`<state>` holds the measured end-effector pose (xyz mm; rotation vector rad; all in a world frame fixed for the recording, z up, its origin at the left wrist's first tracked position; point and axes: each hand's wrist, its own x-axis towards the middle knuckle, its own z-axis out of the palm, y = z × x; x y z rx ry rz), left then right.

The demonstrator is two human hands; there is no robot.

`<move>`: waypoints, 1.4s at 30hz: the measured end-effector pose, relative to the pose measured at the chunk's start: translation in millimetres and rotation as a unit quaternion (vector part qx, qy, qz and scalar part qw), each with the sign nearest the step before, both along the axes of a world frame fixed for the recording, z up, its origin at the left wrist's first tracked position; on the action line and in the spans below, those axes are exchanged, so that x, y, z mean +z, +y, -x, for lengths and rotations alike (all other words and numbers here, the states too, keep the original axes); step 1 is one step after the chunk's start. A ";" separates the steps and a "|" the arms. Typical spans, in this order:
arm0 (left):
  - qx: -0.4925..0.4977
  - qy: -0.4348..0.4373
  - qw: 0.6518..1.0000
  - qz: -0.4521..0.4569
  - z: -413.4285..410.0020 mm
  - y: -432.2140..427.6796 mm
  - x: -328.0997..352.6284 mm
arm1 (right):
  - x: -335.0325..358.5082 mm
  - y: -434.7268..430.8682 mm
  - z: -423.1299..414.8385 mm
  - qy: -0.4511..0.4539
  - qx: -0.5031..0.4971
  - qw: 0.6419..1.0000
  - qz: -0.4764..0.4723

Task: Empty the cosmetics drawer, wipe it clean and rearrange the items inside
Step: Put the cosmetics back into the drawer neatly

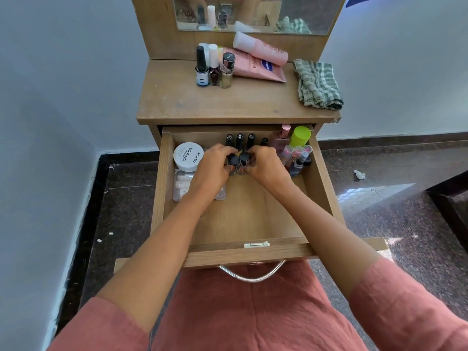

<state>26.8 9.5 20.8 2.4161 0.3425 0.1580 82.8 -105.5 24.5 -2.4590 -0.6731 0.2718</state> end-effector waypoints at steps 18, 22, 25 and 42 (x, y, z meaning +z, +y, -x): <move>0.015 -0.052 0.997 0.057 -1.6 7.3 27.2 | 49.3 -3.3 -21.3 -0.002 -0.034 0.995 -0.088; 0.038 -0.114 0.991 0.061 -11.6 15.2 48.1 | 65.3 9.7 -29.4 -0.032 -0.030 0.990 -0.136; 0.062 -0.165 0.983 0.048 -24.5 26.7 64.0 | 75.8 24.4 -40.2 -0.056 -0.042 0.981 -0.178; 0.038 -0.166 0.985 -0.010 -103.7 87.7 103.6 | 93.6 79.1 -98.6 -0.125 -0.023 0.981 -0.145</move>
